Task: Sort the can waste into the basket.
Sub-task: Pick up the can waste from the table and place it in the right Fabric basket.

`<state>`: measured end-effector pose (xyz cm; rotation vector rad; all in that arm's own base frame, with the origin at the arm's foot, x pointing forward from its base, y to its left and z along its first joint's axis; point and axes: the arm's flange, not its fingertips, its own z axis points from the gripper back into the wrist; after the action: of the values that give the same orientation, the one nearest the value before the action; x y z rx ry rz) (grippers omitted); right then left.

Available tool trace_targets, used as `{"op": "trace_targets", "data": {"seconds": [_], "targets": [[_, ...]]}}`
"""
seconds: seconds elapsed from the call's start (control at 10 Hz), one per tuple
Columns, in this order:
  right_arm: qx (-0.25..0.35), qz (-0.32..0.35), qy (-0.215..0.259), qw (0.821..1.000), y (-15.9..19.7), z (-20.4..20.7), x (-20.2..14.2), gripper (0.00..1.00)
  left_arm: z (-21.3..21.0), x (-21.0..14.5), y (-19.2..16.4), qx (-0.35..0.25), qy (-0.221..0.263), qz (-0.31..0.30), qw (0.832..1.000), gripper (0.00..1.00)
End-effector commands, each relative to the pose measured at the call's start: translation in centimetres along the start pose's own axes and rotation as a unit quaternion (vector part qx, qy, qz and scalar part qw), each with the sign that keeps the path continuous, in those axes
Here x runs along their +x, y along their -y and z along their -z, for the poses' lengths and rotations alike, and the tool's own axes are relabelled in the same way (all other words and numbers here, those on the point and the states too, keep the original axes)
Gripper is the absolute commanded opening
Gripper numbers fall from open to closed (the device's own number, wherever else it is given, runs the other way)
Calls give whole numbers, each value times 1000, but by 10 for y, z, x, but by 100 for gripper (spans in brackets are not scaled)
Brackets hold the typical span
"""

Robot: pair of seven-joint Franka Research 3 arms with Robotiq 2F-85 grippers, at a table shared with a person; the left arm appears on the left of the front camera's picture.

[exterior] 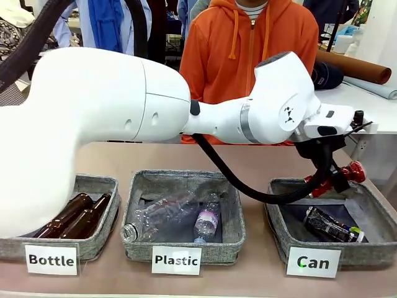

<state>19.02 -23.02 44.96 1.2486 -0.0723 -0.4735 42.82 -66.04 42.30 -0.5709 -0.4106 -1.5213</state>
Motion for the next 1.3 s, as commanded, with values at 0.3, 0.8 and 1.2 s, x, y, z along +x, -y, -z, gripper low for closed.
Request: {"op": "trace_targets", "data": {"seconds": [0.3, 0.8, 1.2], "targets": [[-2, 5, -1, 1000, -3, -1, 1, 100, -19, 1, -1, 15, -11, 11, 1000, 100], [-16, -38, -16, 999, -37, 46, 31, 100, -148, -73, 14, -20, -45, 11, 999, 100], [-24, -162, -32, 986, -127, 219, 82, 100, -316, -251, 50, 13, 59, -179, 982, 100]]}}
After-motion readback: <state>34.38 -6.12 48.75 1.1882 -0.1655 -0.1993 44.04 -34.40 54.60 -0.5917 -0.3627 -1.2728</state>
